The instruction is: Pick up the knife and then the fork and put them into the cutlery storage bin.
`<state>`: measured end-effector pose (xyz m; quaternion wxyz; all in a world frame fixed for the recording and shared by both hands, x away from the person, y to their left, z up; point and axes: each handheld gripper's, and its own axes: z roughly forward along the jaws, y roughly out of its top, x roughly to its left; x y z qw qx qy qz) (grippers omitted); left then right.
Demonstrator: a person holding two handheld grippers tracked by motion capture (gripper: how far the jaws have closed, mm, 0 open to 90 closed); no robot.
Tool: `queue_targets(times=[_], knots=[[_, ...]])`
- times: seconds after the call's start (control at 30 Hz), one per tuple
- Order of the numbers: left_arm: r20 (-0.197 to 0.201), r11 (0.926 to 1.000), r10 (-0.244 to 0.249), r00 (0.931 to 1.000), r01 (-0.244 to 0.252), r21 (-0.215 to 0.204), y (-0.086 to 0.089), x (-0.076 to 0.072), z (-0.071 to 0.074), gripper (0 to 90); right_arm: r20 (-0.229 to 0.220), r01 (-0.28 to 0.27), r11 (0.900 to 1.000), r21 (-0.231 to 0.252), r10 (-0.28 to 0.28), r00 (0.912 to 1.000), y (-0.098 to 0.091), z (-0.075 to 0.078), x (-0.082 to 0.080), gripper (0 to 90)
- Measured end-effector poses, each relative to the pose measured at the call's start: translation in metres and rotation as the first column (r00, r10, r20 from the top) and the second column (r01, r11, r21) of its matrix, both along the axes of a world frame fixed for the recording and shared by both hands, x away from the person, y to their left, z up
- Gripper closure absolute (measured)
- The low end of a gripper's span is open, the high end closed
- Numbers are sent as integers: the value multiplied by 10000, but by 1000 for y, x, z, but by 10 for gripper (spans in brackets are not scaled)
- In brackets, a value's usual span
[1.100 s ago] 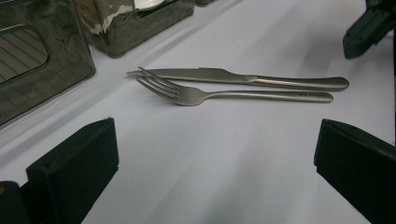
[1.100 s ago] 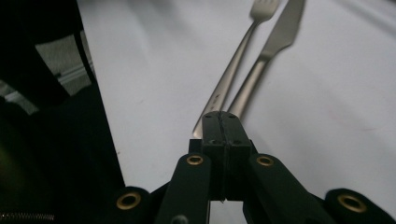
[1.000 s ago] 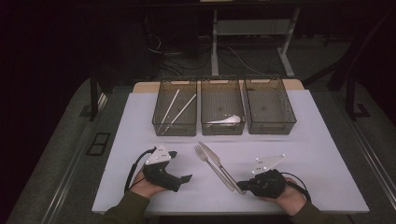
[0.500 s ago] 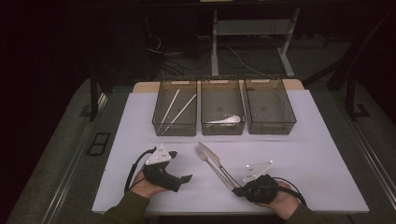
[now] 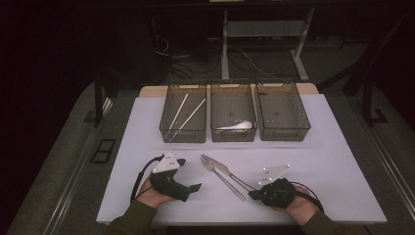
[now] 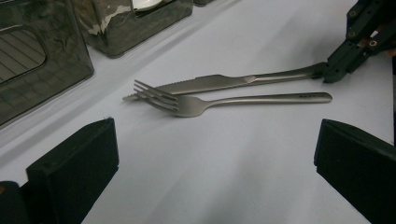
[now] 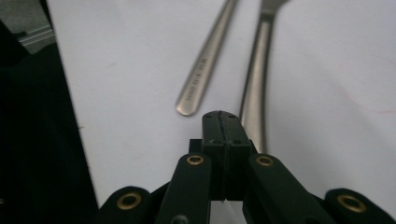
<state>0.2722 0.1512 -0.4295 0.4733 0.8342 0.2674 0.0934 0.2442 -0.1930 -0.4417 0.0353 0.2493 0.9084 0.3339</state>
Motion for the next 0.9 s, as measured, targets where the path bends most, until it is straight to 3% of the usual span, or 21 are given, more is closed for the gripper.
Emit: queue_targets(times=[0.27, 0.5, 0.6, 0.83, 0.9], knots=[[-21, 10000, -11, 10000, 11, 15, 0, 0, 0, 0, 262, 712, 9970, -302, -705, 9972, -14, 1, 18, 898], [-14, 10000, -16, 10000, 16, 7, 0, 0, 0, 0, 258, 696, 9973, -221, -690, 9973, -16, 2, 19, 897], [-37, 10000, 15, 10000, -15, -11, 0, 0, 0, 0, 222, 665, 9978, 38, -666, 9975, -19, 7, 21, 893], [-35, 10000, 20, 10000, -20, -24, 0, -1, 0, 0, -345, 440, 9981, 421, -425, 9985, -34, 20, 36, 512], [-19, 10000, -4, 10000, 4, -18, 0, 0, 0, 0, -322, 507, 9981, 357, -496, 9983, -36, 20, 42, 467]])
